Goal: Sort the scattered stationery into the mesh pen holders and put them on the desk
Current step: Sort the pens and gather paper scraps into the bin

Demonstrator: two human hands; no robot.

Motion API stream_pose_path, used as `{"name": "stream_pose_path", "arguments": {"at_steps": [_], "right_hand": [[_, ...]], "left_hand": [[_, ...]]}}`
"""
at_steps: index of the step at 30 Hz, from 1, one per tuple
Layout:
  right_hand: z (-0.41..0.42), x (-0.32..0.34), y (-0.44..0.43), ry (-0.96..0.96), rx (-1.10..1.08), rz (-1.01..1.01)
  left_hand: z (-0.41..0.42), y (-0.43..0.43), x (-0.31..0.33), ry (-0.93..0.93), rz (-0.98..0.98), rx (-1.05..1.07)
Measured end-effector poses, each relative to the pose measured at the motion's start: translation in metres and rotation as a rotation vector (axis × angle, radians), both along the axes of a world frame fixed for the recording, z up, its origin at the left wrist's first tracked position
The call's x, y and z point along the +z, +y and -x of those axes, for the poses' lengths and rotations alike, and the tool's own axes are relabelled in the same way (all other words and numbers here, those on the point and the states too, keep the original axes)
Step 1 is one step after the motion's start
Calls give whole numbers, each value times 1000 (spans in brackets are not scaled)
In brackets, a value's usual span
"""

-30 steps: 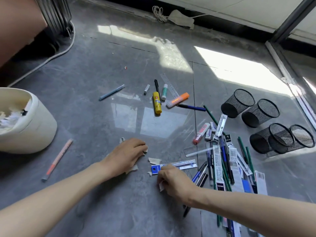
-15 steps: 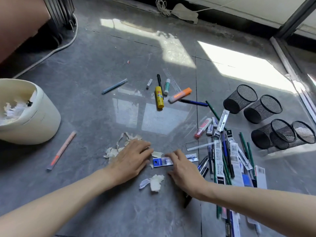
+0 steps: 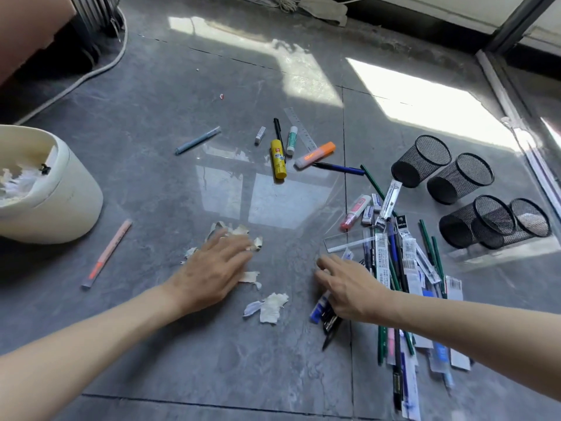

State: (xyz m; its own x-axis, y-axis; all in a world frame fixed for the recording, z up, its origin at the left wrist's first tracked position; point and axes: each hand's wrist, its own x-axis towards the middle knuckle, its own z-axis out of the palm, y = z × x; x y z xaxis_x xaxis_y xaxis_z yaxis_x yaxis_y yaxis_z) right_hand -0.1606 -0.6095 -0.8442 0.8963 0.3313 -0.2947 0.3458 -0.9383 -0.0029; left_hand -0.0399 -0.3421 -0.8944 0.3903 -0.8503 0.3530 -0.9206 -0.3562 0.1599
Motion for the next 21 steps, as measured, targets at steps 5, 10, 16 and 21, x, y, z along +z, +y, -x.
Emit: {"name": "stream_pose_path", "arguments": {"at_steps": [5, 10, 16, 21], "right_hand": [[6, -9, 30, -101, 107, -92], [-5, -23, 63, -62, 41, -111], [-48, -20, 68, -47, -221, -356], [-56, -21, 45, -116, -290, -472]], "left_hand": [[-14, 3, -7, 501, -106, 423], [21, -5, -14, 720, -50, 163], [32, 0, -2, 723, 208, 289], [56, -6, 1, 756, 247, 681]]}}
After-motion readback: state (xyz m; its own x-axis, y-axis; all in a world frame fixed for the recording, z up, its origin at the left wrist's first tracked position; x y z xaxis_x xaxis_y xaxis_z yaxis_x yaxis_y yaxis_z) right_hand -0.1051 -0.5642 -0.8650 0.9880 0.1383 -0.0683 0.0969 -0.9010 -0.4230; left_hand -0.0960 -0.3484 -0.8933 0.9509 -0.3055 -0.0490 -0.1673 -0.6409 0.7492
